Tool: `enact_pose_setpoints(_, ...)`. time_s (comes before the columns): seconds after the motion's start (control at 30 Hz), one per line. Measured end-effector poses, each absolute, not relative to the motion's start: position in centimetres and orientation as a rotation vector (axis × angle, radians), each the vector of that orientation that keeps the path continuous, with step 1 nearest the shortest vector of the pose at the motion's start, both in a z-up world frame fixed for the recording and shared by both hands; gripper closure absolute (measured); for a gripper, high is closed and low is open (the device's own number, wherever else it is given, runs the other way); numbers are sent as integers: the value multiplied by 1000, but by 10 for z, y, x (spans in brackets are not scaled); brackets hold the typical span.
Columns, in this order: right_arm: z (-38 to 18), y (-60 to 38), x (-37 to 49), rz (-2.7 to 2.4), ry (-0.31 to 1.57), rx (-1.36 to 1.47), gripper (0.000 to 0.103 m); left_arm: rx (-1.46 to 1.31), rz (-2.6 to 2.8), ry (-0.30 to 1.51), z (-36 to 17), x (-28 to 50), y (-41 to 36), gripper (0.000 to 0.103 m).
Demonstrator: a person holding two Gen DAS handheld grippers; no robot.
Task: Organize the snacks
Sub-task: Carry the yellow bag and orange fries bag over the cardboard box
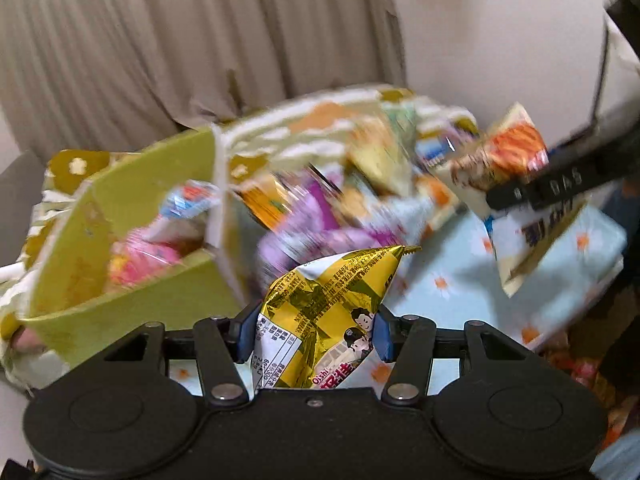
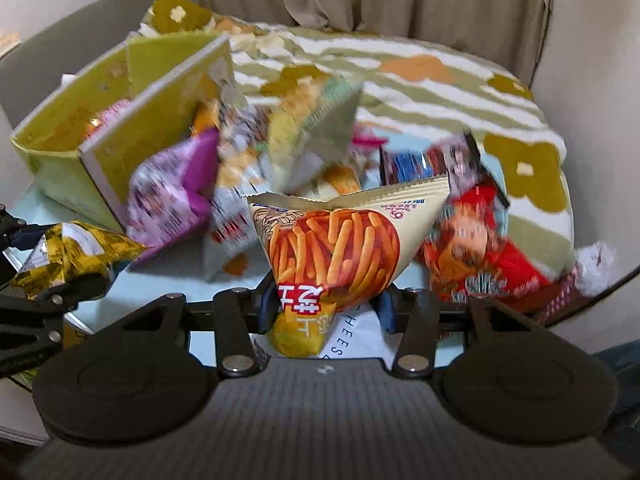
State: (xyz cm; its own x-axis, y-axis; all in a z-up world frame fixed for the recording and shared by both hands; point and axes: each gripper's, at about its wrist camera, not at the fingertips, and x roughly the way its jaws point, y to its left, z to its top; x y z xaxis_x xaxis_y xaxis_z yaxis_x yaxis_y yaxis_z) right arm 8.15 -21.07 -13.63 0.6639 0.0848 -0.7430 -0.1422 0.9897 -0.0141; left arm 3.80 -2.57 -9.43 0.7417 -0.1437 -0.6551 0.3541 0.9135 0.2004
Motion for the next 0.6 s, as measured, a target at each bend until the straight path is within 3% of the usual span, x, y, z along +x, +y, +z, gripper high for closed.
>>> enact_pose_setpoints(0.33,-56,-155,111,209,699,-36,40,221,-132,544,-6,82,54,44)
enact_pose_setpoints(0.6,-23,-77,177,269,676,46,40,210,-106,549,11,162,112,44)
